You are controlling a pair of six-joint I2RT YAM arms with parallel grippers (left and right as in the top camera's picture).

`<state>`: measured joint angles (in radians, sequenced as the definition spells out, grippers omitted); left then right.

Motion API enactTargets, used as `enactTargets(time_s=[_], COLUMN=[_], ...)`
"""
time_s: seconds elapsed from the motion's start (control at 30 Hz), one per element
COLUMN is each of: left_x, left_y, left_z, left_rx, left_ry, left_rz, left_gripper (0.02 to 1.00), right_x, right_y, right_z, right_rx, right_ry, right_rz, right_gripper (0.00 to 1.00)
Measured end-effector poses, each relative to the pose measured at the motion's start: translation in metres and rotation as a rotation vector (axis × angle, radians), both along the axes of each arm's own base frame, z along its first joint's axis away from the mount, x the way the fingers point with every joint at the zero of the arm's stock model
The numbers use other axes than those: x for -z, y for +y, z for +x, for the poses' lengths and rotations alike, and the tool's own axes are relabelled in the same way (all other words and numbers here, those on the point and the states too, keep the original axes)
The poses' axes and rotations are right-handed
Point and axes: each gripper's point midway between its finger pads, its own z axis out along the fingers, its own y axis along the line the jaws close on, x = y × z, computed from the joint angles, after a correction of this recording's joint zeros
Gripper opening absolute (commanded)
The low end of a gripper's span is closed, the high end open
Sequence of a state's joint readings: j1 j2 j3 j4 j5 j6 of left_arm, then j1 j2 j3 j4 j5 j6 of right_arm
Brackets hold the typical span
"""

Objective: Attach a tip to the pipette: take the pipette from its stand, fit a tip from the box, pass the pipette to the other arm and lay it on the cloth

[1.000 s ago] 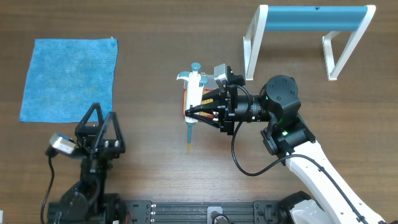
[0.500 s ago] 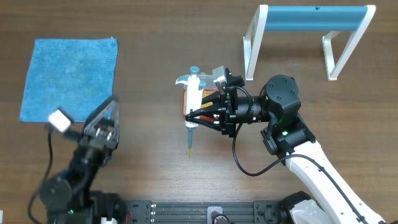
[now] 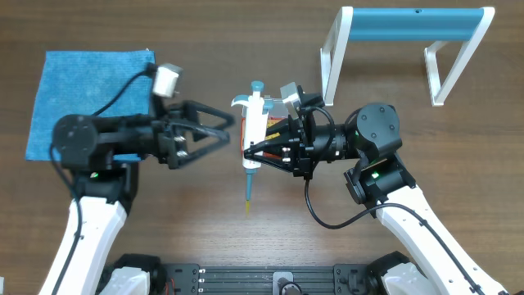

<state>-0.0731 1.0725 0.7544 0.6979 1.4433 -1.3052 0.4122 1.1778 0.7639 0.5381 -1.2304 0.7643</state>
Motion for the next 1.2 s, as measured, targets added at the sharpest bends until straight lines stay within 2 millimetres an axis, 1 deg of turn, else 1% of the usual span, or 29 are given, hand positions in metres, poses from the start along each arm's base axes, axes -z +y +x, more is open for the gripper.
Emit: enactTargets(time_s=[0.1, 0.23, 0.47, 0.63, 0.67, 0.7, 0.73, 0.77, 0.87, 1.03, 1.2], left_x=[0.004, 0.004, 0.012, 0.011, 0.011, 0.011, 0.011, 0.011, 0.010, 0.010, 0.010], left_y=[-0.015, -0.025, -0.028, -0.028, -0.028, -0.028, -0.028, -0.028, -0.028, -0.028, -0.028], left_z=[-0.010, -0.017, -0.007, -0.005, -0.004, -0.004, -0.004, -0.004, -0.004, -0.004, -0.004], left_rx=[0.099, 0.157, 0.151, 0.137, 0.137, 0.137, 0.137, 0.137, 0.134, 0.134, 0.133], left_ry=[-0.053, -0.120, -0.087, -0.085, -0.085, -0.084, -0.086, -0.083, -0.085, -0.083, -0.086], left_rz=[0.009, 0.006, 0.004, -0.002, -0.002, -0.002, -0.002, -0.002, -0.003, -0.004, -0.004], left_gripper=[0.998, 0.996, 0.996, 0.998, 0.954, 0.864, 0.737, 0.667, 0.617, 0.459, 0.457], right_x=[-0.004, -0.005, -0.004, 0.008, 0.010, 0.012, 0.014, 0.014, 0.010, 0.007, 0.007], right_y=[0.000, 0.001, 0.016, 0.028, 0.029, 0.030, 0.031, 0.031, 0.031, 0.031, 0.031], right_z=[-0.001, -0.002, -0.021, -0.024, -0.024, -0.023, -0.022, -0.022, -0.021, -0.021, -0.020], right_rx=[-0.005, -0.015, -0.083, -0.123, -0.126, -0.127, -0.125, -0.124, -0.119, -0.119, -0.112], right_ry=[0.057, 0.138, 0.182, 0.227, 0.234, 0.241, 0.245, 0.246, 0.225, 0.207, 0.207], right_rz=[0.006, 0.001, -0.009, -0.033, -0.036, -0.039, -0.041, -0.041, -0.028, -0.018, -0.016], right_gripper=[0.077, 0.077, 0.077, 0.077, 0.077, 0.077, 0.077, 0.077, 0.077, 0.077, 0.082])
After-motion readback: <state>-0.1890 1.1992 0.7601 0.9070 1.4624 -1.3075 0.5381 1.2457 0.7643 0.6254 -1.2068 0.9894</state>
